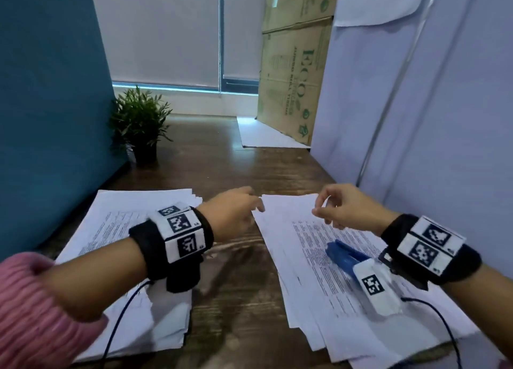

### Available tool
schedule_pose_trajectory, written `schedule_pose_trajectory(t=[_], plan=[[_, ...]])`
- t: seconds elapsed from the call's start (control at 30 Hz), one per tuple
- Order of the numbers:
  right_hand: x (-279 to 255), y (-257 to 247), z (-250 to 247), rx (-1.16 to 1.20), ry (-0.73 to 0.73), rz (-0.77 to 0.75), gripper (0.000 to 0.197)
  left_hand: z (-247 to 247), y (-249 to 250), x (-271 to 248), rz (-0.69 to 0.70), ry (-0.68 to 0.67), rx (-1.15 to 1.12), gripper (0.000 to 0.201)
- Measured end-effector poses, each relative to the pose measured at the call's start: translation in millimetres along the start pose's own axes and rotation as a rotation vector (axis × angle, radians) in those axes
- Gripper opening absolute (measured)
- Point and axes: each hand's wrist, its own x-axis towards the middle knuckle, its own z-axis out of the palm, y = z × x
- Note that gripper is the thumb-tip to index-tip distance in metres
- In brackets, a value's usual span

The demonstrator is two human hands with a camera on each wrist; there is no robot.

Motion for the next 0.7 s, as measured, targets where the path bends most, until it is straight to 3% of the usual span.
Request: schedule_pose_trajectory(t=[0.13,0.3,0.43,0.53,0.63,0.7], plan=[[-5,39,-10,-0.316,-0.070,0.088,0.023,30,36,19,0.131,-0.185,-0.040,0.037],[-23,57,-3,-0.532,-0.288,0.199,0.066,55,64,26,0.224,-0.378,0.015,0.049],[-24,59,-2,-0.576,-0.352,0.206,0.059,64,65,26,0.240,-0.565,0.125,0.059],[-14,55,-10,-0.435,-0.316,0.264,0.053,60,66,19,0.269,-0.638,0.184,0.061],[-7,43,-9,0.055,-0.235,0.394,0.018,55,76,5,0.316,-0.663,0.241,0.065],[-4,35,-5,0.315,-0.196,0.444,0.011,55,83,-8,0.353,-0.655,0.273,0.065]])
